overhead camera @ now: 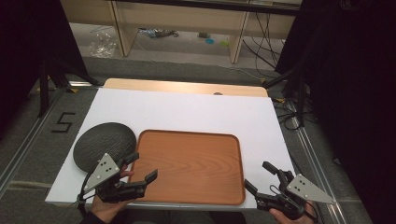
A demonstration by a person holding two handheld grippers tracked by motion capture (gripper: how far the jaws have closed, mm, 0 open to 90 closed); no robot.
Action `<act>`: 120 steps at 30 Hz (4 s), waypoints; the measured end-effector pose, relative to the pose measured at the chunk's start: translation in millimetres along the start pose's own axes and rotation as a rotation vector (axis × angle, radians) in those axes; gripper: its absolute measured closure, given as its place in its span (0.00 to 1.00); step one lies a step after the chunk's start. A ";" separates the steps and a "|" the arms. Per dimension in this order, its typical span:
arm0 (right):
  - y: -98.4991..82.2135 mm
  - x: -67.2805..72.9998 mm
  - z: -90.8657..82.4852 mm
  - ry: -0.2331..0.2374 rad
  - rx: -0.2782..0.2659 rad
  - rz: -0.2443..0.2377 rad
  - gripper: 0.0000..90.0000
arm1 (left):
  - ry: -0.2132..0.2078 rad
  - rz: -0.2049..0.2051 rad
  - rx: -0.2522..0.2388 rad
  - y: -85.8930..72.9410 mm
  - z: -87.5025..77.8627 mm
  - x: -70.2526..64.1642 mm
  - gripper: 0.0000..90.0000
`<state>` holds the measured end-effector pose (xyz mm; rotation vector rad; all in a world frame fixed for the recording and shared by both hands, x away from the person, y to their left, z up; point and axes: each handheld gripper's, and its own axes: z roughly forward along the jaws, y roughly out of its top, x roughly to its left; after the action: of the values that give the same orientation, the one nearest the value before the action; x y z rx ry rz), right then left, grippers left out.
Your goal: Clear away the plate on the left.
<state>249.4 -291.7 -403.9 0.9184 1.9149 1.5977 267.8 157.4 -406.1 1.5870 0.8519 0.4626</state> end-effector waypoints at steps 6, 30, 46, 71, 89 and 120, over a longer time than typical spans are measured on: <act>-1.6 -2.5 0.5 -0.001 -0.016 0.004 0.17 | 0.008 -0.015 0.000 0.8 0.0 2.1 0.18; 1.3 4.1 -0.6 -0.005 -0.001 -0.013 0.17 | 0.053 -0.074 0.023 0.7 -5.5 14.9 0.18; 1.0 4.8 0.6 -0.004 -0.011 -0.012 0.17 | 0.112 -0.230 -0.021 2.6 -17.3 46.6 0.19; 0.6 5.4 1.5 0.001 -0.022 -0.007 0.17 | 0.279 -0.251 -0.012 4.3 -34.7 89.4 0.20; 1.4 5.5 0.4 0.004 0.004 -0.015 0.17 | 0.407 -0.181 0.180 -1.4 -35.2 121.6 0.19; -0.2 6.1 2.6 0.002 -0.005 -0.012 0.17 | 0.501 -0.596 0.170 -23.6 -58.4 187.3 0.21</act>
<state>247.2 -285.5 -404.2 0.9023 1.9134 1.5966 342.0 335.8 -448.0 1.2894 1.7194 0.3607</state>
